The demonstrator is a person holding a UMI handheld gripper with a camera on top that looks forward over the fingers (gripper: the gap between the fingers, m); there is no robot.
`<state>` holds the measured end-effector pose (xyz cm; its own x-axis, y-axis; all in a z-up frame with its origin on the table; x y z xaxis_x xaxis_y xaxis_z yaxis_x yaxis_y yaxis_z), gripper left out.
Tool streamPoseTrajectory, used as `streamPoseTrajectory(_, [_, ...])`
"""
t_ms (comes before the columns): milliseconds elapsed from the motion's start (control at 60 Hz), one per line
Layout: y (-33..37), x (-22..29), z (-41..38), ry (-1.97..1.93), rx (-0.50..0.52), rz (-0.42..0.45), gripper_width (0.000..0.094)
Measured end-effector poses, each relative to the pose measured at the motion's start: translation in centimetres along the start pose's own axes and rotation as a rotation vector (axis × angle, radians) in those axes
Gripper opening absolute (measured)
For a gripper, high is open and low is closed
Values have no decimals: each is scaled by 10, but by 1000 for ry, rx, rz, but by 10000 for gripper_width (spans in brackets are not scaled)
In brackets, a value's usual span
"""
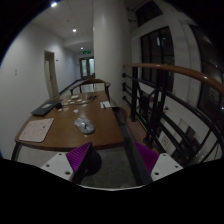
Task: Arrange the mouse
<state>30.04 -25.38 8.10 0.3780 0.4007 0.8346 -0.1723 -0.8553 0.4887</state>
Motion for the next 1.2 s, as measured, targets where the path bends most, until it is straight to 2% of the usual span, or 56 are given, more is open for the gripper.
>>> streamPoseTrajectory(133, [-9, -2, -18, 28, 37, -9, 835])
streamPoseTrajectory(483, [-135, -27, -121, 132, 165, -85, 827])
streamPoseTrajectory(633, [-183, -22, -115, 148, 91, -101, 831])
streamPoseTrajectory(700, [-198, -17, -116, 116, 90, -108, 840])
streamPoseTrajectory(883, [-237, 9, -107, 80, 29, -101, 811])
streamPoseTrajectory(950, [-246, 16, -103, 56, 4, -101, 758])
streamPoseTrajectory(967, [-248, 17, -101, 53, -6, -100, 680])
streamPoseTrajectory(1017, [-252, 20, -97, 47, -35, -88, 522])
streamPoseTrajectory(1100, [-252, 19, -96, 53, -38, -79, 440])
streamPoseTrajectory(1133, [-252, 20, -96, 49, -30, -78, 374])
streamPoseTrajectory(1200, [-243, 23, -97, 3, -32, -90, 337])
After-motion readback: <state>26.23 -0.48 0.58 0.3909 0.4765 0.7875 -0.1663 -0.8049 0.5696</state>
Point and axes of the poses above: the point between the fingertips, and its own axes, seen from behind it with the camera up: z to the right, x up, y backward, against the way the camera looks, the point moved 3 cm from there along y, backward, against the way the camera looks, and after that the axes turned 15 degrees about -y, right-handed, at the moved point
